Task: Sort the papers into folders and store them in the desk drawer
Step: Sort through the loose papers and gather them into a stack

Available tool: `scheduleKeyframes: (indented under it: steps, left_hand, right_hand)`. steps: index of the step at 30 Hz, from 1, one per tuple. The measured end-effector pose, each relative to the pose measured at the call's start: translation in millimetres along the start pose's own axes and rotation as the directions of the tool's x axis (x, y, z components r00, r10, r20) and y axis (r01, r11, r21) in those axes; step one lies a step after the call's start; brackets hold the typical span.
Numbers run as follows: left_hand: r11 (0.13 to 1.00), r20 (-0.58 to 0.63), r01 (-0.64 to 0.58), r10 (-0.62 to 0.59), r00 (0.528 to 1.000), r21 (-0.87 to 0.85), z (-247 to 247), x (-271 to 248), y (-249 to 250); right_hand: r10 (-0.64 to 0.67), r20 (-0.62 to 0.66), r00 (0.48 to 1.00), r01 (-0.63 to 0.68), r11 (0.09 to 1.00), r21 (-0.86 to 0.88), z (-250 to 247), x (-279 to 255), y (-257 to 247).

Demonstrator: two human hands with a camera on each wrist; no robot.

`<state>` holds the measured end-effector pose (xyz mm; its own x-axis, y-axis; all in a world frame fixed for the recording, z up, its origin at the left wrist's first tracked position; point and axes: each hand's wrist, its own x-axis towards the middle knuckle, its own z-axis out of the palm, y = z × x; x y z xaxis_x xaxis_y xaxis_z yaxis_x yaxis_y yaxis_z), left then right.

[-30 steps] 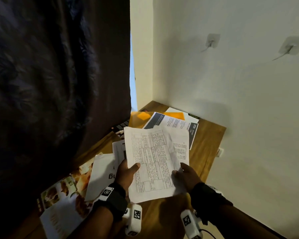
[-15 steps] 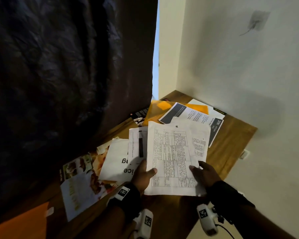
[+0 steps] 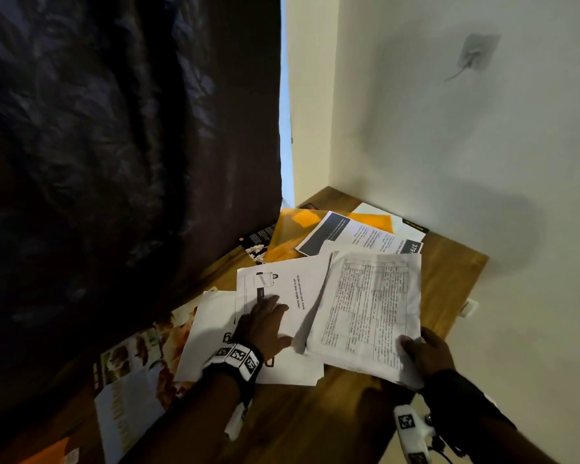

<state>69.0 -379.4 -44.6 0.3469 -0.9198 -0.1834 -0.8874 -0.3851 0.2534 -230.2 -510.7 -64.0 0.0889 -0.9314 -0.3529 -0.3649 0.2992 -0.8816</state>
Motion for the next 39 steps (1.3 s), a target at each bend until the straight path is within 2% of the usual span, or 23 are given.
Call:
scheduleKeyframes:
  steps: [2,4,7,10,13,15,17,19,22,24,27,33,35,37,38,39]
  left_hand:
    - [0.992,0.063,-0.03,0.023,0.998,0.121,5,7,-2]
    - [0.983,0.065,-0.028,0.016,0.998,0.179,8,13,0]
    - [0.95,-0.028,-0.053,0.065,0.997,0.309,13,18,2]
    - [0.882,-0.076,-0.134,0.188,0.979,0.452,13,17,3]
    - [0.827,-0.142,-0.227,0.343,0.928,0.515,13,18,2]
    - [0.836,-0.182,-0.244,0.373,0.91,0.492,9,20,1]
    - [0.862,-0.148,-0.266,0.358,0.922,0.431,7,25,-1]
    - [0.92,-0.059,-0.243,0.273,0.96,0.309,2,29,2]
    - [0.93,0.047,-0.183,0.177,0.983,0.318,2,34,3]
    - [0.913,0.034,-0.21,0.211,0.977,0.351,5,39,1]
    - [0.837,0.077,-0.264,0.26,0.963,0.48,7,43,-3]
    - [0.807,-0.056,-0.267,0.347,0.936,0.526,-10,47,-5]
    - [0.867,-0.078,-0.168,0.23,0.97,0.468,-25,52,-4]
    - [0.956,-0.228,0.011,0.059,0.972,0.293,-43,55,2]
    - [0.985,-0.205,0.046,-0.012,0.979,0.164,-53,53,9]
    - [0.991,-0.193,0.043,-0.018,0.981,0.124,-55,54,13]
  right_hand:
    - [0.0,-0.052,0.999,0.0,1.0,-0.01,-6,3,1]
    - [0.006,-0.093,0.996,-0.006,1.0,0.006,-13,9,3]
    - [-0.006,-0.122,0.993,0.006,1.0,0.003,-19,18,7]
    - [0.003,-0.134,0.991,0.0,1.0,0.018,-24,23,9]
    - [-0.014,-0.148,0.989,0.014,1.0,0.0,-25,26,10]
    - [-0.014,-0.157,0.987,0.014,1.0,0.002,-26,27,10]
    - [-0.008,-0.157,0.988,0.011,1.0,0.017,-26,27,11]
    - [-0.012,-0.158,0.987,0.014,1.0,0.01,-27,28,13]
    - [-0.006,-0.172,0.985,0.01,1.0,0.021,-27,31,17]
    - [0.01,-0.189,0.982,-0.002,0.999,0.039,-28,32,19]
    - [0.001,-0.209,0.978,0.005,1.0,0.026,-31,35,22]
    - [0.003,-0.249,0.968,0.012,0.998,0.061,-39,38,24]
    - [0.005,-0.274,0.962,0.015,0.997,0.071,-39,40,25]
    - [0.005,-0.285,0.959,0.013,0.998,0.061,-39,41,25]
    - [0.002,-0.276,0.961,0.011,0.999,0.046,-37,40,25]
    - [0.0,-0.262,0.965,0.008,1.0,0.03,-34,40,24]
